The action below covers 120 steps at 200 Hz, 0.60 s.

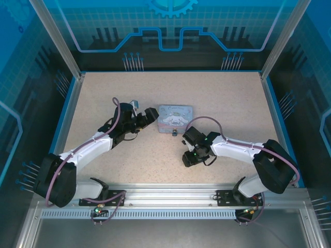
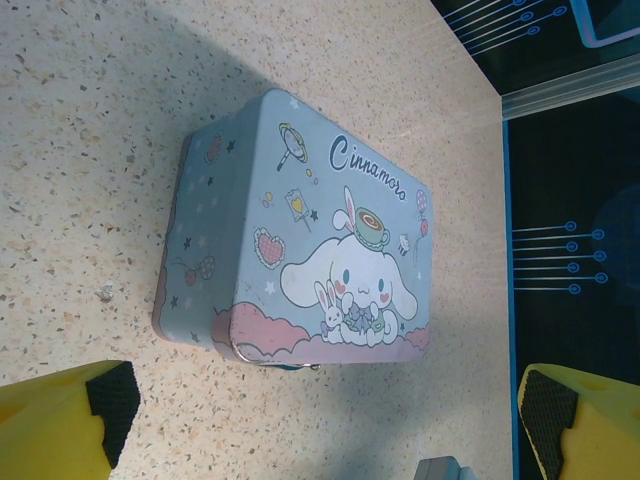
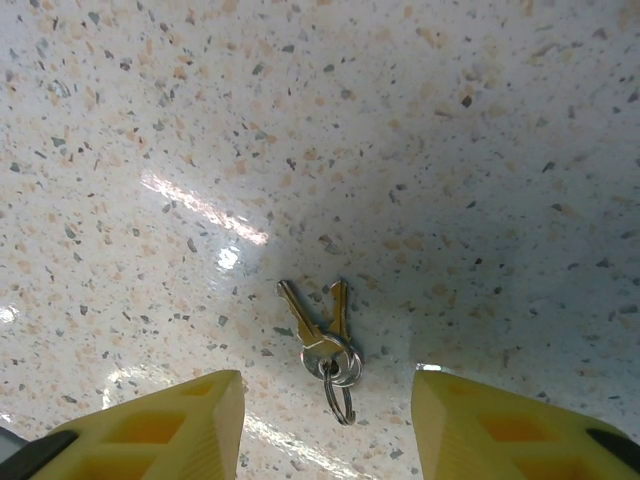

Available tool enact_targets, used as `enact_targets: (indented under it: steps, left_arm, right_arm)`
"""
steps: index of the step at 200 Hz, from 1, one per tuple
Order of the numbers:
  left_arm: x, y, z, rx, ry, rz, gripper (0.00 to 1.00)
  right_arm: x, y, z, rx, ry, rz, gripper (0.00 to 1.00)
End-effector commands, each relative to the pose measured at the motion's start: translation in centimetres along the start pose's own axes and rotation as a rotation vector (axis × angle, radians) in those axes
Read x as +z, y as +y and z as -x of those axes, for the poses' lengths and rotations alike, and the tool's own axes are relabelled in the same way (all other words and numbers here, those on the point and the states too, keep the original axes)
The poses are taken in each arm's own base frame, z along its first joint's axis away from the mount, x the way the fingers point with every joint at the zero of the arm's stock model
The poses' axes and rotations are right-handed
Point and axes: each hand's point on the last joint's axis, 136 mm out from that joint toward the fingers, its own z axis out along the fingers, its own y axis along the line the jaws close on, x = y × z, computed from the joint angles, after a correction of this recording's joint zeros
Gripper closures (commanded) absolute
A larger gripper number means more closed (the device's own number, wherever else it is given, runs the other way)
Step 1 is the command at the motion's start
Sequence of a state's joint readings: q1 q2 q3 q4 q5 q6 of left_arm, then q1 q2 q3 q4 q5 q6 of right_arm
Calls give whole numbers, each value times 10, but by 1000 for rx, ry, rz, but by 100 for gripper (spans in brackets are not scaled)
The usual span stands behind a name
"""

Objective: Unlock a padlock with a key

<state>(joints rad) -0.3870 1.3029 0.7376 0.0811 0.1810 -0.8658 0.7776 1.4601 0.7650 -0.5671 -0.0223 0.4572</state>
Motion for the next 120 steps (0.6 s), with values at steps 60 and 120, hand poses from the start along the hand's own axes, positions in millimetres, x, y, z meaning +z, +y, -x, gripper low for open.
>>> enact_targets:
  steps: [60, 120]
  left_arm:
    - [1, 2, -2, -14, 10, -10, 1]
    - [-1, -1, 0, -14, 5, -16, 1]
  right_arm:
    - [2, -13, 6, 75, 0, -59, 57]
    - [12, -29, 19, 126, 7, -121, 65]
